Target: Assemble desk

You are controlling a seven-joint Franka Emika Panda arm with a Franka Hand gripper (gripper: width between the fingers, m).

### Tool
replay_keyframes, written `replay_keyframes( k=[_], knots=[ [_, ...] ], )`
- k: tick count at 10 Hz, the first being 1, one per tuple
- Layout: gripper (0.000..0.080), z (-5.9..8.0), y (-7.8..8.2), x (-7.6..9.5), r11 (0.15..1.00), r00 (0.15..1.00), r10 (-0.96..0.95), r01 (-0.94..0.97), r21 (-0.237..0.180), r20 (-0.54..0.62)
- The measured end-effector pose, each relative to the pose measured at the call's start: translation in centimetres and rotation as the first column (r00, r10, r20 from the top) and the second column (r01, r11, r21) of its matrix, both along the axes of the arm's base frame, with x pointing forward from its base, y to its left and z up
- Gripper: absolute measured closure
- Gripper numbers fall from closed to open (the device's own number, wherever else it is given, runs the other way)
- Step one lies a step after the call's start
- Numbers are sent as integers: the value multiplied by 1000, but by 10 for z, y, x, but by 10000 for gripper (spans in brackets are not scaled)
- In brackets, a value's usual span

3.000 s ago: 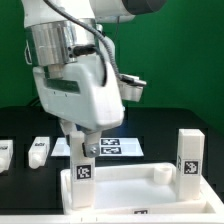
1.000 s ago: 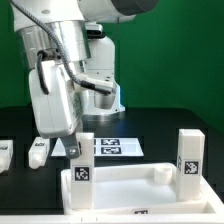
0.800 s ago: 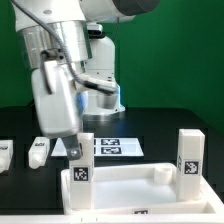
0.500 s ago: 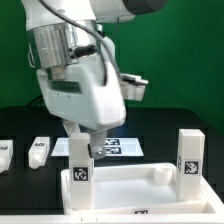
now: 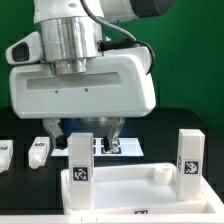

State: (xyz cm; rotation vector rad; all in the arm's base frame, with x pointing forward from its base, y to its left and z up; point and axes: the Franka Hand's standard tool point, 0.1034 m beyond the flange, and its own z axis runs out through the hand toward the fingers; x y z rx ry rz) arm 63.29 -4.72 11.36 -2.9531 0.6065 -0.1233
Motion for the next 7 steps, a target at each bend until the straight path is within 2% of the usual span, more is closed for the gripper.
replay_keyframes(
  k=[1,2,4,5,6,7],
  knots=[
    [151,-1,-5,-1,987,987,159,-159,-19,15],
    [151,-1,-5,-1,992,992,122,-122,-14,12],
    [409,-1,-5,-1,998,998,57,-57,-6,5],
    [409,-2,-5,-1,1000,1000,-15,15,2,-3],
    [514,-2,-8,-1,995,995,-103,103,6,-13],
    [514,-2,-8,-1,954,954,-298,299,18,-37]
  ],
)
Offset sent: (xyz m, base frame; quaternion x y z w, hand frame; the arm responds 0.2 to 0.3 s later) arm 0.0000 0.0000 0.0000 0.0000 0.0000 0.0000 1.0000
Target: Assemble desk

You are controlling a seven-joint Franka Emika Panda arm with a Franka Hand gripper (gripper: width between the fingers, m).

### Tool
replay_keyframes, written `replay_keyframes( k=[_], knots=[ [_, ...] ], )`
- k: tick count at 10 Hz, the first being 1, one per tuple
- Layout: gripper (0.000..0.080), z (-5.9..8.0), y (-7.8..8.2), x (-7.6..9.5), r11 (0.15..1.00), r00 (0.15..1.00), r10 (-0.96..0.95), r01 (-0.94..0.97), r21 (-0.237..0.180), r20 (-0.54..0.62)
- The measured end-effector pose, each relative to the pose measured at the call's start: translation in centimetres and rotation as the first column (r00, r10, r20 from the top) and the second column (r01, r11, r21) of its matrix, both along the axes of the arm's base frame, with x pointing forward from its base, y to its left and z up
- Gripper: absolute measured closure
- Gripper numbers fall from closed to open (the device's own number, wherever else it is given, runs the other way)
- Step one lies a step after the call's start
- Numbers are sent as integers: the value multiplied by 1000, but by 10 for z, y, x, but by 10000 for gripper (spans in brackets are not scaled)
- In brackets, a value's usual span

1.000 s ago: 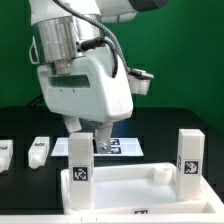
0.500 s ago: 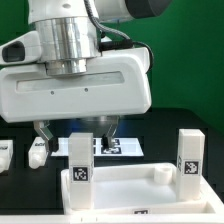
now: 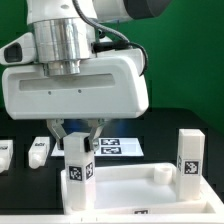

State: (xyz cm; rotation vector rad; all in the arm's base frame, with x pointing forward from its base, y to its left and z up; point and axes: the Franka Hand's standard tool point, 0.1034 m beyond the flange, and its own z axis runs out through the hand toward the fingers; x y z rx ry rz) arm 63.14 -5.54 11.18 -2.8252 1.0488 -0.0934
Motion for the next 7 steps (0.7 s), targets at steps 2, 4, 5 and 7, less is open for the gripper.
replay_keyframes(
  k=[2,4,5,7],
  knots=[
    [514,0,4,-3,909,908,-412,415,38,-76],
    [514,-1,3,-3,697,703,-698,710,97,-137],
    [513,-1,3,-2,651,657,-739,753,95,-149],
    [513,-1,3,-2,612,618,-770,786,91,-158]
  ],
)
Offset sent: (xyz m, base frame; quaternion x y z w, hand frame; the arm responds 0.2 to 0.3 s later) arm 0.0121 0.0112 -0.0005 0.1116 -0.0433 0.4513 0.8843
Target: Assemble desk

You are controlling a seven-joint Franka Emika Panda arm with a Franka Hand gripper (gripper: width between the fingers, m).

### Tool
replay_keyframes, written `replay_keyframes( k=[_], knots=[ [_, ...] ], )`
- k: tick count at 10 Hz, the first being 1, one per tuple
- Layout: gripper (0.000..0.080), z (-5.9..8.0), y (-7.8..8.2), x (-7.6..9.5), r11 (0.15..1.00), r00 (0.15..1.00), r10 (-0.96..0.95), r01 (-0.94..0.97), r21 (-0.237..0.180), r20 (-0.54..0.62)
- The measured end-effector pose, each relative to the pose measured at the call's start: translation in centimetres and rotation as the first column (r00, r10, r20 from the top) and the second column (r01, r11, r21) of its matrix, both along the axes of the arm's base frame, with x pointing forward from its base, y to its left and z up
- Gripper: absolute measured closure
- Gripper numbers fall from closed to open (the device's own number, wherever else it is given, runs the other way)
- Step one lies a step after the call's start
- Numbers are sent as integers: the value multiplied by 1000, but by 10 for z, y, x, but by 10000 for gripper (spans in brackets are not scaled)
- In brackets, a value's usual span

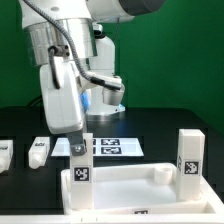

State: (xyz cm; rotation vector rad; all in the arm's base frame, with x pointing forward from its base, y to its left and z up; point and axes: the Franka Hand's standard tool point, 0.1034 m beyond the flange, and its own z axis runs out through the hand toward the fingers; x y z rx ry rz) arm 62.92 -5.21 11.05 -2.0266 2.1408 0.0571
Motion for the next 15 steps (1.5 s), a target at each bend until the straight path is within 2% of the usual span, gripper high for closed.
replay_keyframes(
  k=[1,2,3,4,5,6,7,8,9,10,11,12,13,14,15],
  knots=[
    [513,1,2,0,991,991,134,-133,-16,21],
    [431,4,6,2,943,941,333,-330,-47,58],
    [431,6,9,2,877,874,480,-475,-72,78],
    [250,7,10,1,858,855,512,-506,-86,81],
    [181,5,8,1,819,816,573,-565,-100,83],
    [181,5,7,1,796,792,605,-596,-109,85],
    [155,5,7,1,736,733,676,-664,-129,84],
    [151,5,7,1,682,678,730,-717,-144,84],
    [151,4,7,1,505,502,862,-842,-191,63],
    [151,1,8,-1,357,354,934,-910,-213,54],
    [151,0,5,0,240,238,971,-937,-256,37],
    [151,-1,1,-3,218,221,975,-934,-284,23],
    [151,-2,2,-4,253,255,967,-928,-273,29],
    [245,-2,2,-4,267,269,963,-924,-272,30],
    [427,-2,2,-4,328,330,943,-907,-263,39]
  ],
)
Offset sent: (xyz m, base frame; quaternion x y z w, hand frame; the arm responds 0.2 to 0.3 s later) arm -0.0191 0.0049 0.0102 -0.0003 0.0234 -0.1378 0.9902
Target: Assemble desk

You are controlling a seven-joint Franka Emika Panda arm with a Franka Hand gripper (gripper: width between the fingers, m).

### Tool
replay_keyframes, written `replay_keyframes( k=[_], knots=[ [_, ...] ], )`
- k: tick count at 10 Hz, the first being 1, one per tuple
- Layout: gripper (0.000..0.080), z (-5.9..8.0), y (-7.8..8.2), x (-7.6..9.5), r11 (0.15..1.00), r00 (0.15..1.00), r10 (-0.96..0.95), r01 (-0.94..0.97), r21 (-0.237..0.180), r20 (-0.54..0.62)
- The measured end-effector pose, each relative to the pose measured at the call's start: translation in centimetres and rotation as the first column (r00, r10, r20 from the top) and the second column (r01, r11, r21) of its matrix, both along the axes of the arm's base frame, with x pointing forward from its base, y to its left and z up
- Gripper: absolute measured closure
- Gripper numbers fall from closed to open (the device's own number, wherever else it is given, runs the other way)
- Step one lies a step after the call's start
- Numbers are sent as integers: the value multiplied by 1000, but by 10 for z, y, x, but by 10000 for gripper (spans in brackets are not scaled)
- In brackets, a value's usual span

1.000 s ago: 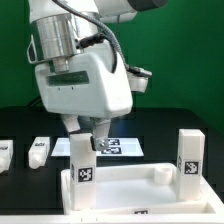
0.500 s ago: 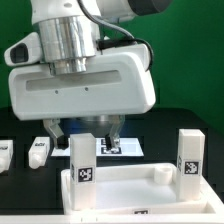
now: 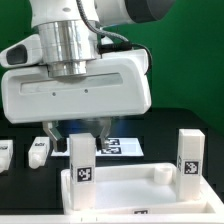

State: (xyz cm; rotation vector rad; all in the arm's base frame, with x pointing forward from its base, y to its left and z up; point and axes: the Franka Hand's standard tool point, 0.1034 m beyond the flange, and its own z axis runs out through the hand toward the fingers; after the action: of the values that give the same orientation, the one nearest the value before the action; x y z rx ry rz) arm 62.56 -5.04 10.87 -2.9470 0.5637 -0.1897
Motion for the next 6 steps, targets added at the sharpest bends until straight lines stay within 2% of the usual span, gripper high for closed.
replay_keyframes(
  k=[1,2,4,5,6],
  knots=[
    [427,0,0,0,995,995,-94,94,10,-15],
    [502,0,2,-1,981,980,-194,195,16,-38],
    [502,-1,8,-1,874,873,-481,485,41,-85],
    [502,-1,12,0,770,769,-629,636,50,-111],
    [502,-1,14,2,583,587,-794,809,78,-156]
  ],
)
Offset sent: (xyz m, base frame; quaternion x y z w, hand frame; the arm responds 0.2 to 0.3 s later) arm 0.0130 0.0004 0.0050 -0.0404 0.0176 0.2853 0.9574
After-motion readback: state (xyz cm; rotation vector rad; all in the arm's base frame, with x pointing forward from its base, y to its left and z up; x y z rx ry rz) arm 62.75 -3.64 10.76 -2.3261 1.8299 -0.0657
